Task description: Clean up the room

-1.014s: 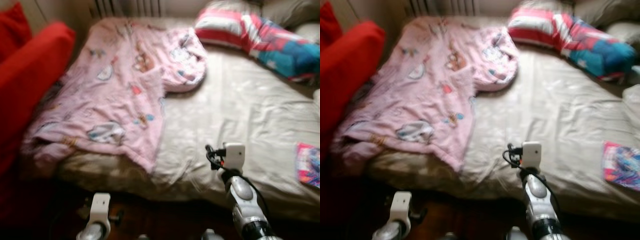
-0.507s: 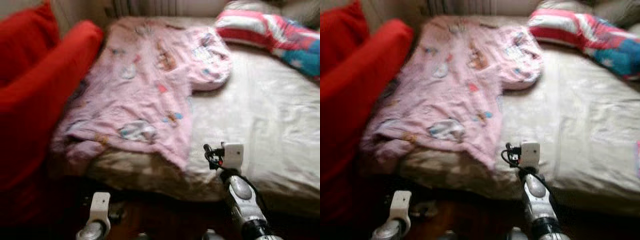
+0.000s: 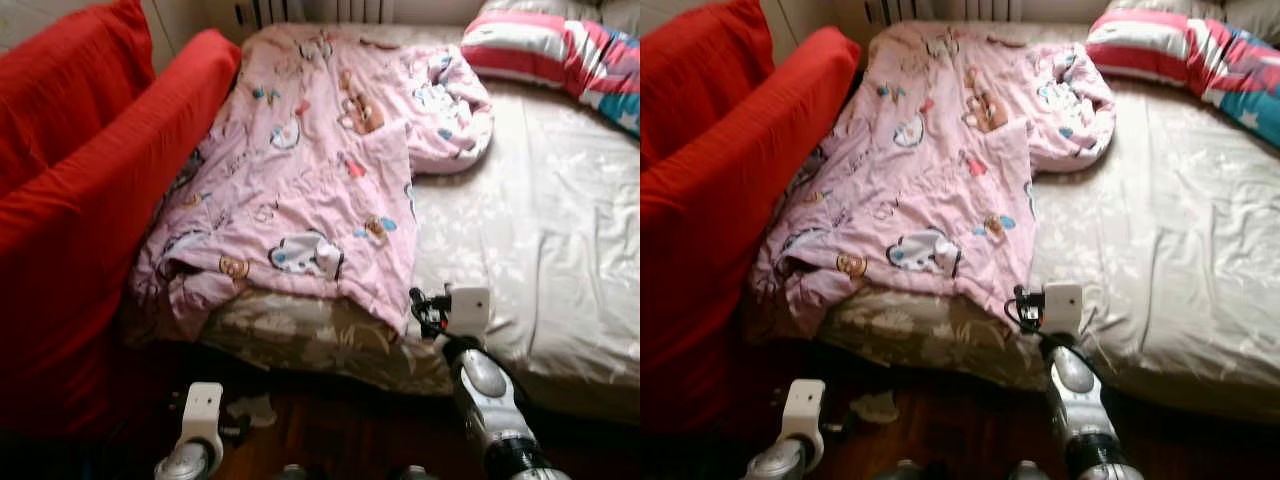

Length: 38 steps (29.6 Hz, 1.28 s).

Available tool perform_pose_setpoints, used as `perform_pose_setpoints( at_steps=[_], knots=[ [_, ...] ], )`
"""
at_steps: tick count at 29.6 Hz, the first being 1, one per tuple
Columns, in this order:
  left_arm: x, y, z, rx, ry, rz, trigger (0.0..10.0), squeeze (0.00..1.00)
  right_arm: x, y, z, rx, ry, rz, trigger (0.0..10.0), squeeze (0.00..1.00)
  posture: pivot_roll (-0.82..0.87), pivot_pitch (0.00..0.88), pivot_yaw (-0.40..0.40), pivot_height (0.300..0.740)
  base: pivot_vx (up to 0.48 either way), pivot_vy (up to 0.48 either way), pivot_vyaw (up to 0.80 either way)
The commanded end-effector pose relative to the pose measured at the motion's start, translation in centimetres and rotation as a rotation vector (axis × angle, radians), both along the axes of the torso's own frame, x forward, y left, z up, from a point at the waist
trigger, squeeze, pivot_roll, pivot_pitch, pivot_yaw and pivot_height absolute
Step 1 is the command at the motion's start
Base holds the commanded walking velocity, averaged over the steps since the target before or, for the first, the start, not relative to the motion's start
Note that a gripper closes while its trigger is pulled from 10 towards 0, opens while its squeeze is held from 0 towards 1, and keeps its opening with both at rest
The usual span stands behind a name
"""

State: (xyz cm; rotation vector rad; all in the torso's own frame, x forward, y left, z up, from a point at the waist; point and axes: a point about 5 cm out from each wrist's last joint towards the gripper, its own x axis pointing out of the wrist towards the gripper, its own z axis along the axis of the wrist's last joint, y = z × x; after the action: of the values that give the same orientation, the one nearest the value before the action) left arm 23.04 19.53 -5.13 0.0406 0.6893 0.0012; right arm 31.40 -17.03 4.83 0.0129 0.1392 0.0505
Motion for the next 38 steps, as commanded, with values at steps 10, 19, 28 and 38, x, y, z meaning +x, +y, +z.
perform_pose_setpoints(
  at_steps=[10, 19, 28, 38],
  knots=[
    [-1.16, 0.29, -0.77, 0.001, 0.049, 0.003, 10.0, 0.0, -0.4, 0.74, -0.29, -0.025, -0.006, 0.064, 10.0, 0.0, -0.05, 0.185, 0.079, 0.729, 0.0, 0.0, 0.12],
    [-1.27, 0.3, -0.84, 0.001, 0.054, -0.001, 10.0, 0.0, -0.44, 0.71, -0.32, -0.002, -0.009, 0.051, 10.0, 0.0, -0.05, 0.178, 0.08, 0.729, 0.0, 0.0, 0.27],
    [-1.29, 0.29, -0.86, 0.001, 0.056, -0.001, 10.0, 0.0, -0.44, 0.71, -0.33, -0.002, -0.009, 0.052, 10.0, 0.0, -0.05, 0.175, 0.08, 0.729, 0.0, 0.0, 0.0],
    [-1.29, 0.29, -0.86, 0.001, 0.056, -0.001, 10.0, 0.0, -0.44, 0.71, -0.33, -0.002, -0.009, 0.052, 10.0, 0.0, -0.05, 0.175, 0.08, 0.729, 0.0, 0.0, 0.0]
  ],
)
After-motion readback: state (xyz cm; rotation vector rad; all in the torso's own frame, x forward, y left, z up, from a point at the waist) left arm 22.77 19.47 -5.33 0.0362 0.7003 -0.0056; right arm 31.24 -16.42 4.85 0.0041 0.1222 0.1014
